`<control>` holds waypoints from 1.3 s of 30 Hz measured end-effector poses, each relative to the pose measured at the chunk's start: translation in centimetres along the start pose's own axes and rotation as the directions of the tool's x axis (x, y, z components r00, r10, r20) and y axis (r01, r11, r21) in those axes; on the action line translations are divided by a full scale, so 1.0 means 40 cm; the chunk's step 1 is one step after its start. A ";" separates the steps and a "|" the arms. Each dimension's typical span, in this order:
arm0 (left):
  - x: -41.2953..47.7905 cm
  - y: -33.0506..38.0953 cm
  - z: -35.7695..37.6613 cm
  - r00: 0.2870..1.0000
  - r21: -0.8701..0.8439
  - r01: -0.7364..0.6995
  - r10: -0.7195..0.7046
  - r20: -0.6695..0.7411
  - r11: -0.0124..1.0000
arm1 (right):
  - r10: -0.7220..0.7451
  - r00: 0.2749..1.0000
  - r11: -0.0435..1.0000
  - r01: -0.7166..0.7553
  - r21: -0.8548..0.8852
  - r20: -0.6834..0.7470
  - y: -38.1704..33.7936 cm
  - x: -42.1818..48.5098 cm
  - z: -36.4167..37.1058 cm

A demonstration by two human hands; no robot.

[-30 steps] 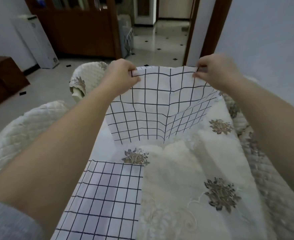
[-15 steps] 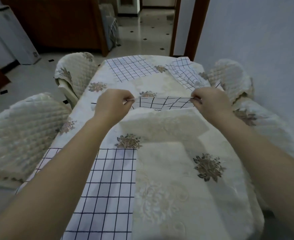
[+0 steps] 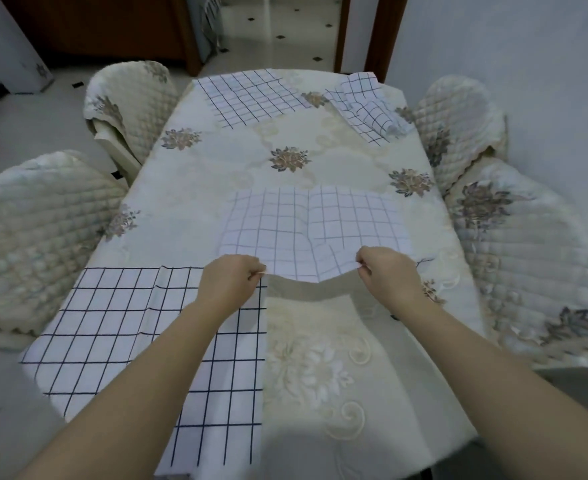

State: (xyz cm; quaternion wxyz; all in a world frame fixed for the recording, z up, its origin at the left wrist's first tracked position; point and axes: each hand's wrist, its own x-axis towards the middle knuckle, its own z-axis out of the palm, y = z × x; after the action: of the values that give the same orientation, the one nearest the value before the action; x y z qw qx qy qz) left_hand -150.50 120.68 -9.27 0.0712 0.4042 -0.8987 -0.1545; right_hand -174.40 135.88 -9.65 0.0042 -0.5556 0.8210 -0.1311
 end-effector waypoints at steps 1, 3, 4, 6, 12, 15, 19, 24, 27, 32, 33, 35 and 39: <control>-0.007 -0.011 0.023 1.000 0.014 -0.004 0.003 0.011 1.000 | 0.000 1.000 1.000 0.000 0.009 0.012 0.001 -0.011 0.020; -0.022 -0.027 0.066 0.999 0.060 -0.033 0.031 0.025 0.998 | 0.001 0.999 1.000 -0.001 0.015 0.032 0.004 -0.035 0.061; -0.029 -0.031 0.085 0.998 0.098 -0.059 0.055 0.040 0.994 | 0.008 0.998 1.000 -0.008 0.007 0.058 0.005 -0.047 0.080; -0.045 -0.038 0.120 0.991 0.136 -0.121 0.111 0.075 0.983 | 0.020 0.994 1.000 -0.019 -0.008 0.107 0.010 -0.069 0.119; -0.099 -0.075 0.210 0.975 0.168 -0.166 0.136 0.178 0.972 | -0.032 0.986 0.998 0.041 -0.050 0.165 0.005 -0.158 0.193; -0.132 -0.076 0.220 0.980 0.107 -0.171 0.157 0.126 0.979 | -0.040 0.983 0.999 0.044 -0.020 0.178 0.006 -0.179 0.199; -0.134 -0.040 0.199 0.994 -0.039 -0.109 0.110 0.008 0.993 | 0.016 0.989 0.997 -0.026 0.066 0.144 -0.019 -0.169 0.194; -0.073 0.058 0.214 0.979 -0.013 -0.057 0.058 0.193 0.998 | -0.022 0.940 0.997 -0.003 0.074 0.341 -0.111 -0.105 0.217; -0.049 0.095 0.242 0.955 0.075 -0.003 -0.020 0.297 0.997 | 0.005 0.913 0.999 -0.018 0.028 0.408 -0.155 -0.097 0.244; -0.058 0.047 0.259 0.933 0.138 0.141 -0.178 0.314 0.980 | 0.134 0.920 0.990 -0.137 -0.016 0.368 -0.100 -0.120 0.264; -0.065 0.029 0.258 0.936 0.134 0.162 -0.195 0.291 0.978 | 0.170 0.921 0.984 -0.176 -0.015 0.351 -0.076 -0.129 0.260; -0.080 -0.010 0.254 0.942 0.103 0.219 -0.237 0.238 0.970 | 0.242 0.918 0.969 -0.245 -0.032 0.315 -0.024 -0.151 0.250; -0.098 -0.054 0.244 0.940 0.052 0.301 -0.306 0.154 0.952 | 0.371 0.900 0.927 -0.375 -0.025 0.230 0.038 -0.171 0.226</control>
State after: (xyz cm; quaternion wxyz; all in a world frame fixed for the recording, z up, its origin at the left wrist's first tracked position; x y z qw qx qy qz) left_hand -148.85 124.41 -19.21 -0.0314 0.5251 -0.8305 -0.1831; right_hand -171.79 140.74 -19.68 0.1300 -0.3996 0.9047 -0.0708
